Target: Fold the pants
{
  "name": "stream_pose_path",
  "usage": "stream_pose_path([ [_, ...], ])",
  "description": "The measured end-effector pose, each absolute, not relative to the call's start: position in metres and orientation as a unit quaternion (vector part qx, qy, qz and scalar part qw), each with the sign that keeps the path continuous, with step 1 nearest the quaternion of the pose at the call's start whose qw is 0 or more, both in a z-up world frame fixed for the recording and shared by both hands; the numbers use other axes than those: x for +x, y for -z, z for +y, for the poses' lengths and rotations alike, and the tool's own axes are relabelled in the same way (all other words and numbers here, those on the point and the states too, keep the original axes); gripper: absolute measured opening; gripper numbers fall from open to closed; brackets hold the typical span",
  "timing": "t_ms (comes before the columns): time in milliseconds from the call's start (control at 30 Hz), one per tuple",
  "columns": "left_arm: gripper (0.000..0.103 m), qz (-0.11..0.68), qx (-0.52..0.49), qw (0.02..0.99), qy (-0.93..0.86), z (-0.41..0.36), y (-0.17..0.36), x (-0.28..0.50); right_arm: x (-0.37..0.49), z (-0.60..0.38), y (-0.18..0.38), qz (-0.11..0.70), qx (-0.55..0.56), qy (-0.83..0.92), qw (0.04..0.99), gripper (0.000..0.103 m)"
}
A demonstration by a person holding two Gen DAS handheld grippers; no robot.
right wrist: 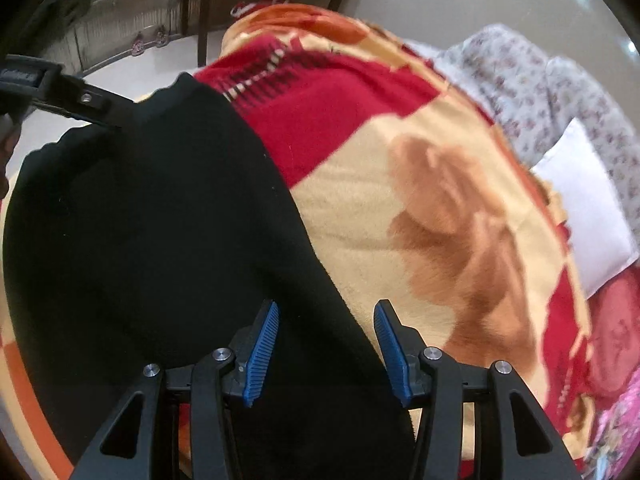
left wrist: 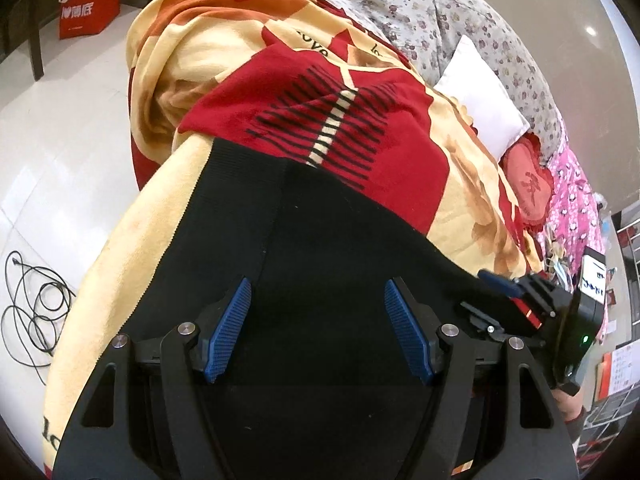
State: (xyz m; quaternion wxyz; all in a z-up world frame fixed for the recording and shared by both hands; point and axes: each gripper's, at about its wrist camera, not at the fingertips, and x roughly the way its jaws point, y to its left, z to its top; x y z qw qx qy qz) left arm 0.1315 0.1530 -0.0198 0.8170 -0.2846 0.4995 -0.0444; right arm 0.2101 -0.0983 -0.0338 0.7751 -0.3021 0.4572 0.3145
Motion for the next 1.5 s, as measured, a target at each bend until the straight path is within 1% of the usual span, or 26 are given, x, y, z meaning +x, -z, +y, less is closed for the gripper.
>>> stream_pose_path([
  [33, 0.070, 0.500, -0.286, 0.816, 0.044, 0.153, 0.020, 0.132, 0.210, -0.101, 0.031, 0.463, -0.267, -0.332, 0.777, 0.026],
  [67, 0.070, 0.501, -0.289, 0.815, 0.045, 0.155, 0.021, 0.131, 0.205, -0.101, 0.028, 0.457, -0.251, -0.341, 0.782, 0.014],
  [133, 0.070, 0.499, -0.300, 0.811, 0.049, 0.157, 0.020, 0.130, 0.186, -0.101, 0.021, 0.429, -0.236, -0.356, 0.796, 0.009],
  [300, 0.071, 0.475, -0.337, 0.810, 0.066, 0.162, 0.009, 0.121, 0.117, -0.095, 0.013, 0.384, -0.236, -0.376, 0.810, 0.007],
  [367, 0.080, 0.467, -0.348, 0.810, 0.066, 0.163, 0.007, 0.119, 0.101, -0.095, 0.009, 0.372, -0.222, -0.379, 0.818, 0.007],
  [400, 0.082, 0.460, -0.360, 0.809, 0.065, 0.165, 0.007, 0.117, 0.095, -0.096, 0.007, 0.368, -0.213, -0.381, 0.821, 0.007],
  [533, 0.082, 0.456, -0.385, 0.800, 0.066, 0.165, 0.009, 0.118, 0.074, -0.102, 0.010, 0.363, -0.173, -0.385, 0.830, 0.007],
  [733, 0.081, 0.461, -0.358, 0.810, 0.066, 0.146, 0.011, 0.127, 0.067, -0.107, 0.010, 0.361, -0.144, -0.384, 0.837, 0.007],
  [800, 0.056, 0.459, -0.340, 0.817, 0.072, 0.138, 0.010, 0.126, 0.062, -0.109, 0.006, 0.357, -0.141, -0.382, 0.841, 0.007],
  [833, 0.032, 0.464, -0.329, 0.819, 0.073, 0.135, 0.008, 0.123, 0.059, -0.112, 0.003, 0.355, -0.138, -0.382, 0.842, 0.006],
  [867, 0.023, 0.467, -0.320, 0.820, 0.079, 0.133, 0.006, 0.118, 0.052, -0.115, -0.002, 0.351, -0.134, -0.383, 0.844, 0.006],
  [967, 0.023, 0.439, -0.300, 0.840, 0.103, 0.133, -0.011, 0.073, 0.031, -0.121, -0.013, 0.344, -0.125, -0.390, 0.845, 0.006],
  [1067, 0.023, 0.436, -0.279, 0.848, 0.109, 0.138, -0.013, 0.032, -0.002, -0.123, -0.005, 0.354, -0.122, -0.398, 0.838, 0.006],
  [1200, 0.023, 0.459, -0.264, 0.846, 0.062, 0.150, 0.017, -0.010, -0.025, -0.120, 0.027, 0.384, -0.092, -0.404, 0.825, 0.006],
  [1267, 0.023, 0.479, -0.268, 0.835, 0.038, 0.154, 0.039, -0.011, -0.022, -0.116, 0.047, 0.393, -0.084, -0.379, 0.833, 0.006],
  [1300, 0.023, 0.488, -0.281, 0.826, 0.036, 0.158, 0.051, -0.010, -0.018, -0.115, 0.057, 0.407, -0.079, -0.368, 0.832, 0.006],
  [1333, 0.023, 0.481, -0.288, 0.827, 0.037, 0.160, 0.052, -0.013, -0.014, -0.115, 0.065, 0.429, -0.072, -0.361, 0.825, 0.007],
  [1400, 0.023, 0.475, -0.277, 0.835, 0.032, 0.159, 0.043, -0.021, -0.018, -0.124, 0.056, 0.427, -0.052, -0.364, 0.826, 0.012],
  [1433, 0.024, 0.469, -0.268, 0.841, 0.027, 0.160, 0.038, -0.025, -0.021, -0.128, 0.051, 0.426, -0.050, -0.364, 0.827, 0.018],
  [1467, 0.024, 0.466, -0.260, 0.846, 0.023, 0.160, 0.034, -0.028, -0.024, -0.136, 0.043, 0.421, -0.047, -0.364, 0.830, 0.027],
  [1500, 0.024, 0.461, -0.249, 0.852, 0.015, 0.163, 0.028, -0.032, -0.028, -0.147, 0.031, 0.411, -0.037, -0.364, 0.835, 0.030],
])
